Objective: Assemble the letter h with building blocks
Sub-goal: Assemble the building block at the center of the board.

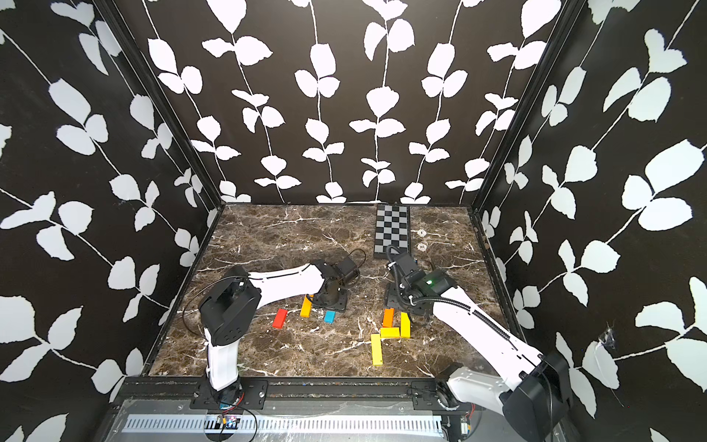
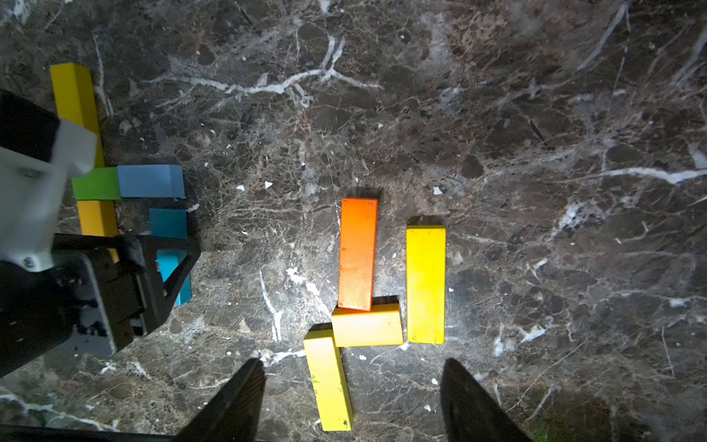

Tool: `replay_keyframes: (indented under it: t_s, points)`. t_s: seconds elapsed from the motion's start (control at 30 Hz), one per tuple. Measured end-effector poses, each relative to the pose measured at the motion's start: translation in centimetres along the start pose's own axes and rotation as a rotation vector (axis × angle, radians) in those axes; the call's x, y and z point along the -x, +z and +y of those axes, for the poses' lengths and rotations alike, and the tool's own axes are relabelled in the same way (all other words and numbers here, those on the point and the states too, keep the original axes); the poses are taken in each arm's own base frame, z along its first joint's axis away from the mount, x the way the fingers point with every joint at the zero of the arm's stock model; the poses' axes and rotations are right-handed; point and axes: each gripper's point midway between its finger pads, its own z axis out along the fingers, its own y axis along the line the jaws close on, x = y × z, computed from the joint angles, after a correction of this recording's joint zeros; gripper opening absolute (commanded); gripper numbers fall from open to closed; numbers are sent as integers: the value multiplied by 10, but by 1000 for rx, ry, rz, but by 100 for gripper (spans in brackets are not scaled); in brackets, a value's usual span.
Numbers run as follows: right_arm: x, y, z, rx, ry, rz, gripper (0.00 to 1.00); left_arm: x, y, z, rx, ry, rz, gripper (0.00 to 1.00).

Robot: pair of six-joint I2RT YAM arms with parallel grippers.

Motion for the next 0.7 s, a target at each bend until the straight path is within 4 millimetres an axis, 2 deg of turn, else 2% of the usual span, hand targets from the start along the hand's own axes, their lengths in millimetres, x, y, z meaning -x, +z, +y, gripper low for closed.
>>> replay_keyframes:
  t_s: [0.07,0.1,0.2,0.27,0.33,0.4,0.47,0.53,0.6,0.7]
  points:
    - [-1,1,9,-14,-22,-6,82,3,-20,1,-17,6,-35,69]
    - [-3,3,16,-21,-31,-9,83,5,-36,4,-21,7,-67,71]
    - [-8,9,39,-37,-58,-16,85,14,-100,22,-49,8,-211,81]
    - [-10,18,57,-53,-69,-17,86,20,-147,43,-73,-11,-333,85]
    - [-12,30,80,-64,-78,-13,87,22,-191,79,-84,-58,-459,98]
    - [-14,44,102,-73,-85,-1,86,19,-218,119,-72,-127,-557,99]
    - [-14,60,126,-82,-91,12,85,10,-224,158,-40,-194,-604,99]
    - [-15,81,148,-87,-97,27,84,-1,-219,183,-7,-232,-609,99]
    - [-18,98,160,-92,-101,47,82,-6,-207,188,5,-226,-575,99]
    - [-25,120,165,-120,-105,84,76,-8,-187,185,11,-202,-508,99]
